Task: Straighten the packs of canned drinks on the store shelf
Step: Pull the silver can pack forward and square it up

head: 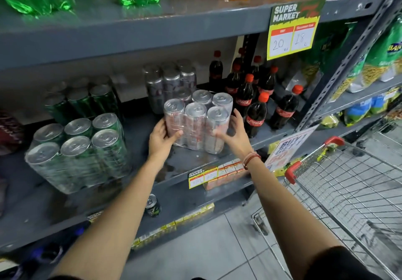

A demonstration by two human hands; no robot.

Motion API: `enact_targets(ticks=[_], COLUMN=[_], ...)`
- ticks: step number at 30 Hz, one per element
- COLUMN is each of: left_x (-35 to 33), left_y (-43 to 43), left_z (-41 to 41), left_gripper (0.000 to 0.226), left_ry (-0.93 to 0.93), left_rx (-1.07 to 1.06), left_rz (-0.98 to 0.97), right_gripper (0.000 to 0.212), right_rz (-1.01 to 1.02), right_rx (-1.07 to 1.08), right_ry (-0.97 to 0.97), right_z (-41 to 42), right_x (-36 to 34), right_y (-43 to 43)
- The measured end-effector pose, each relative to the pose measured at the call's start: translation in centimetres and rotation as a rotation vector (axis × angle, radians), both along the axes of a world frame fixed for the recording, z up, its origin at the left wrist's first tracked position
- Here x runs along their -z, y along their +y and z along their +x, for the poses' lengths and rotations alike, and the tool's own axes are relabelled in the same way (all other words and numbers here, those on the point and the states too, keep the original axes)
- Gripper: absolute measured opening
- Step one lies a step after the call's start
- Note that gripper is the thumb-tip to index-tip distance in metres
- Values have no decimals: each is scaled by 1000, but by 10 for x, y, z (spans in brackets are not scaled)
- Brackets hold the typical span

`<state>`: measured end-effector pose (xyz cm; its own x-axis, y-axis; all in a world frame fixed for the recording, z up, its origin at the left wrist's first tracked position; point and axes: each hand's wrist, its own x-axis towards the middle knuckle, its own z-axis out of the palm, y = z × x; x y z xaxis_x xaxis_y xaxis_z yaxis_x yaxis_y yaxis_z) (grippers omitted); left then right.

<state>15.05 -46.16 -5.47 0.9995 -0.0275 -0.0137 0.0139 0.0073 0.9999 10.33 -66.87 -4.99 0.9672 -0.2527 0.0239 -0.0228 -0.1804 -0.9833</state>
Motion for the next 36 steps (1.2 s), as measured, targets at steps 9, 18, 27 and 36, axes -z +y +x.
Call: enact_targets(ticks=[9,18,27,36], left_x=[-4,-10,-33,6], left_y=[-85,-66,-8,-65], left_z=[-93,-47,9,-95], left_gripper=[58,110,57,72], left_ry=[147,384,361,82], left_rx=[-44,26,-127,-213], left_rz=[91,-230,-247,104], right_gripper=[77,42,52,65], right_rz=[277,130,31,235], right_rx=[83,421,477,64], right_ry=[48,-123,-127,106], right_z=[29,-10,-28,61], right_x=[-17,-15,-7,-41], right_y=[2,41,87,18])
